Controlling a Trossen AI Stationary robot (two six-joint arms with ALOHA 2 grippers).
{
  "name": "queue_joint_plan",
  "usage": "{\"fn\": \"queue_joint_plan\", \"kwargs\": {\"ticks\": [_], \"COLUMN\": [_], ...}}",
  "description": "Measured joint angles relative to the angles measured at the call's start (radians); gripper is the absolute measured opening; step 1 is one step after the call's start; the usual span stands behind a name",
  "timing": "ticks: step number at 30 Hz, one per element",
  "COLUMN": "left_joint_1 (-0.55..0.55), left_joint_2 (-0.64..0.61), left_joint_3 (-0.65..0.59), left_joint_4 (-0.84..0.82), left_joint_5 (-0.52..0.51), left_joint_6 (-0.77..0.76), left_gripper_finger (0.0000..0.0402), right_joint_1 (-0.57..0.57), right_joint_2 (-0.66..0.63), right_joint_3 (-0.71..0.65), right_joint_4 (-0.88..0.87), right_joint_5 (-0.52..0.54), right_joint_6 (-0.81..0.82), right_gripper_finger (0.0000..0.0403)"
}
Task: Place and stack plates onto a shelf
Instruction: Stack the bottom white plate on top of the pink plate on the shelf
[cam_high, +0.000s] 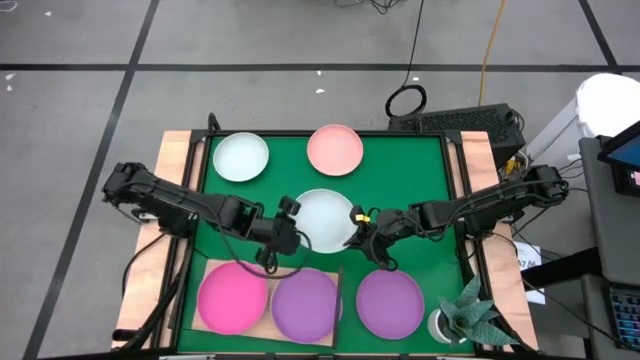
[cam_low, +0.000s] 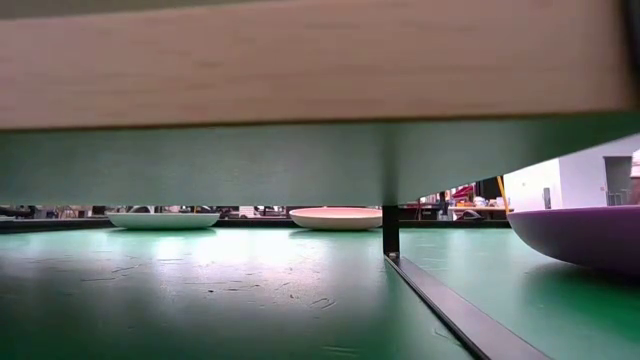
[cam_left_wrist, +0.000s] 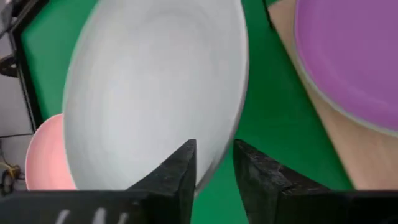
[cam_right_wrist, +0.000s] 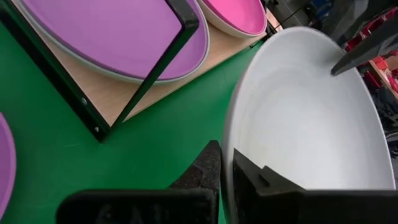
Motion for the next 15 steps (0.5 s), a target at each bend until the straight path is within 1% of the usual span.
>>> {"fn": "queue_joint_plan", "kwargs": {"ticks": [10,12,15], "left_joint_1": [-0.023,-0.031,-0.042], "left_joint_2": [-0.001,-0.001,-0.001], "left_joint_3": [-0.001,-0.002,-0.002], "left_joint_4": [0.019,0.017,0.017], "left_joint_5": [0.027,0.035,0.032], "left_joint_6": [0.160,0.160,0.145], "left_gripper_finger": [0.0026,0.0016,0.0014], "right_joint_1": [0.000,0.000,-0.001], "right_joint_2": [0.000,0.000,-0.002], "right_joint_3": [0.000,0.000,0.000], "right_joint_4": [0.004,0.020,0.054], "right_joint_5": [0.006,0.013,0.019], "right_joint_6": [-0.015,-0.014,-0.005], "right_gripper_finger": [0.0009,0.0021,0.0052]}}
